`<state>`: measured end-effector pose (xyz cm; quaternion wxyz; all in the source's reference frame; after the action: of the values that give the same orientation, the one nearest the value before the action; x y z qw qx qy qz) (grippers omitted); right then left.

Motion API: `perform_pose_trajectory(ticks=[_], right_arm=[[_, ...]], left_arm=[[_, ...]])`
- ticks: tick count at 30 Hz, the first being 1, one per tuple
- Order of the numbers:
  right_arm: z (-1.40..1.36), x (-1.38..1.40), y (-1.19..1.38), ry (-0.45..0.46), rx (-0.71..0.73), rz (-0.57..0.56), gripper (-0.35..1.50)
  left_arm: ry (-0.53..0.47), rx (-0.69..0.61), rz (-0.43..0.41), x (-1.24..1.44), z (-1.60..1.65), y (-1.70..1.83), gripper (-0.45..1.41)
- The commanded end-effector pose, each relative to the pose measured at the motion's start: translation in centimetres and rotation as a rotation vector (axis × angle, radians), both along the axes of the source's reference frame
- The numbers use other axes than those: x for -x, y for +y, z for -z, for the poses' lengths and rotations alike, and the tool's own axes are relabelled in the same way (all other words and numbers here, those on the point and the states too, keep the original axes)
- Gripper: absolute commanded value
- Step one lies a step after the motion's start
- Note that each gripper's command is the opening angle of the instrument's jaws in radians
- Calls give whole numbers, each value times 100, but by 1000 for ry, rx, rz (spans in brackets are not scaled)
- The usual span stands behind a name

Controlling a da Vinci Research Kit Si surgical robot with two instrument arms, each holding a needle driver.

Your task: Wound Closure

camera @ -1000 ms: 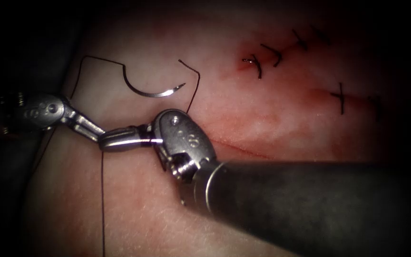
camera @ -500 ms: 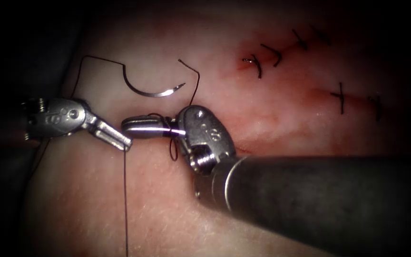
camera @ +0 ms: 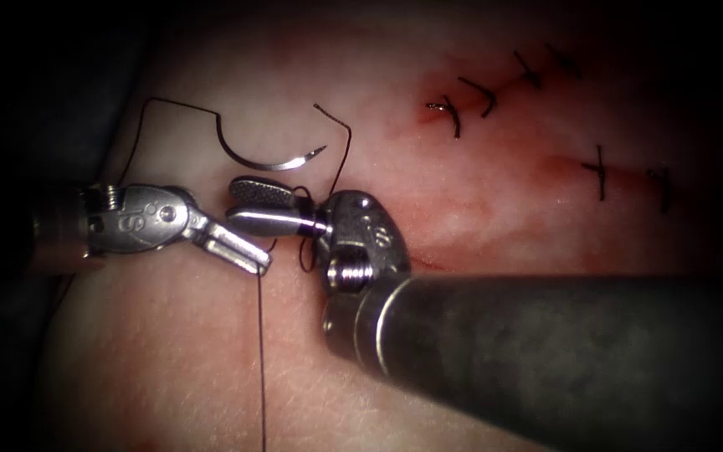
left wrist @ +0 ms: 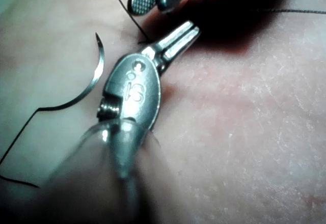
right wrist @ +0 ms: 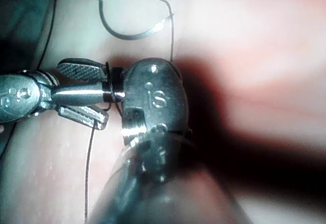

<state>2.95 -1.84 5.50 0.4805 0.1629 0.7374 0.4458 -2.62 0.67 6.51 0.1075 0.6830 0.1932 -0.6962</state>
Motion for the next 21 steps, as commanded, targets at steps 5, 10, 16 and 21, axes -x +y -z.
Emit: perform_pose_trajectory(ticks=[5, 10, 16, 21], right_arm=[[-14, 19, -2, -160, -19, -85, 69], [-20, 39, -2, -261, -46, -142, 71], [-30, 54, 0, -267, -143, -223, 74], [-41, 61, 10, -274, -211, -269, 73]], left_arm=[[3, -1, 8, 15, -8, 1, -45], [2, -6, 15, 24, -10, 10, -45], [0, -7, 19, 30, -15, 15, -45], [-1, -5, 23, 35, -22, 18, -45]])
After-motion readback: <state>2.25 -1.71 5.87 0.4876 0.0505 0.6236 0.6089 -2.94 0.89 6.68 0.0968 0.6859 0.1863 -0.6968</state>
